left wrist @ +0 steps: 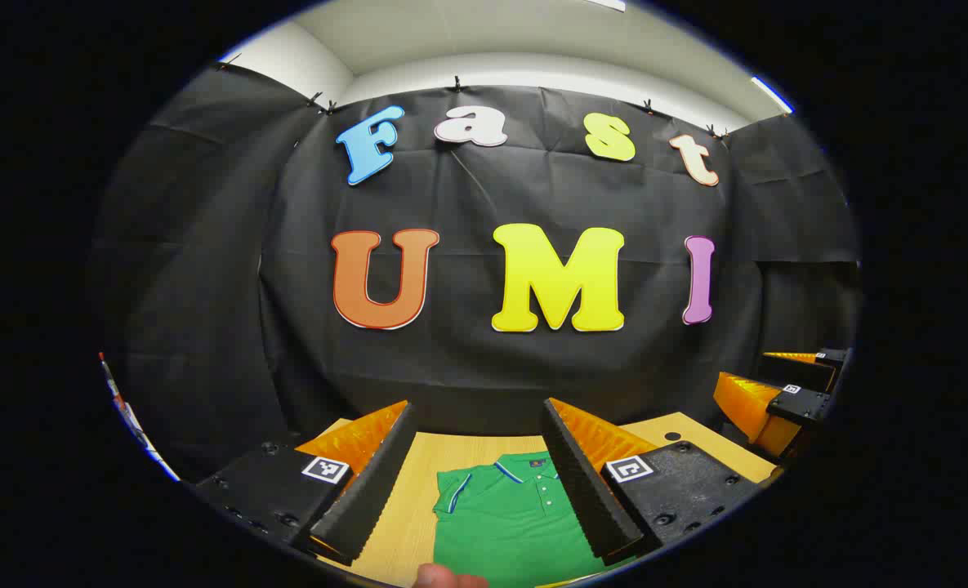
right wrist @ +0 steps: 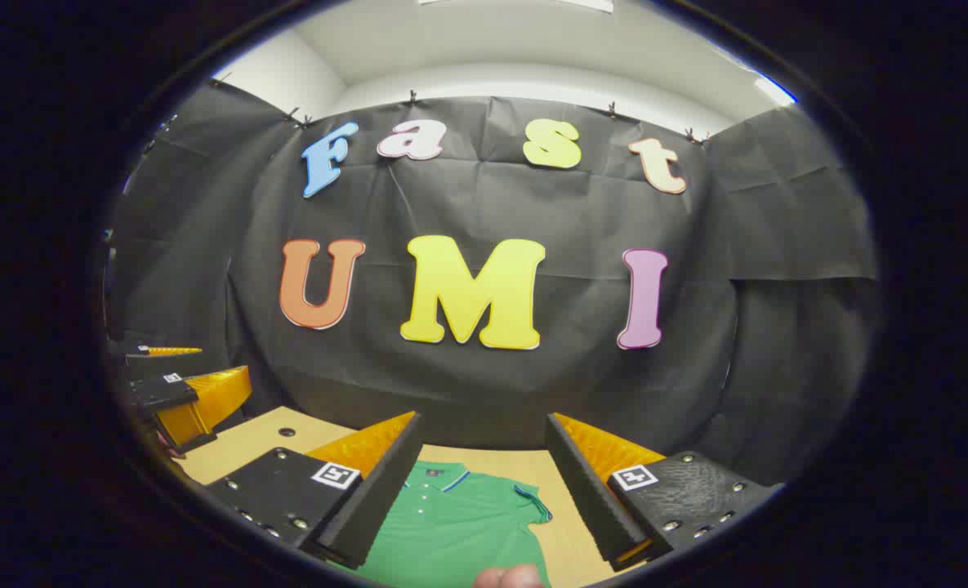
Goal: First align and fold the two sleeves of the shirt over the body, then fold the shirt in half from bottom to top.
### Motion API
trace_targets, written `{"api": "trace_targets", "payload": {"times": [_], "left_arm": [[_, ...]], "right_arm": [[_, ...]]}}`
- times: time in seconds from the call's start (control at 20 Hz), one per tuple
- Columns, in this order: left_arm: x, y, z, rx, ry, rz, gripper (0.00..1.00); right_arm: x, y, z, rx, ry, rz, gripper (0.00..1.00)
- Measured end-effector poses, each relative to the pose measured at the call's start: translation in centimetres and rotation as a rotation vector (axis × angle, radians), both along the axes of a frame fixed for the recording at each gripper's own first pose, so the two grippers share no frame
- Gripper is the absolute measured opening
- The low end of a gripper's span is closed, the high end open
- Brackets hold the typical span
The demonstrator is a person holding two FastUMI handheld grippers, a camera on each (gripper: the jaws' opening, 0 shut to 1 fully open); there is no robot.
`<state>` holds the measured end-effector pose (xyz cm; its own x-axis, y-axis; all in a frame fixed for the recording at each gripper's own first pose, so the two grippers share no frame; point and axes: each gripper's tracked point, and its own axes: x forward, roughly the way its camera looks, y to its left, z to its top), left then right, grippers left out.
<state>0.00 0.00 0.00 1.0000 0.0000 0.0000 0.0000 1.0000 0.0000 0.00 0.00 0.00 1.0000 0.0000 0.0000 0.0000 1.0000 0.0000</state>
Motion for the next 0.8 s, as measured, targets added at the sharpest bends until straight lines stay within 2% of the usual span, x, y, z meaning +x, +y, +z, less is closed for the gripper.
{"api": "trace_targets", "payload": {"times": [0.8], "left_arm": [[2.0,-0.7,-0.5,0.022,0.016,-0.025,0.98]], "right_arm": [[2.2,-0.9,-1.0,0.003,0.034,-0.002,0.95]]}}
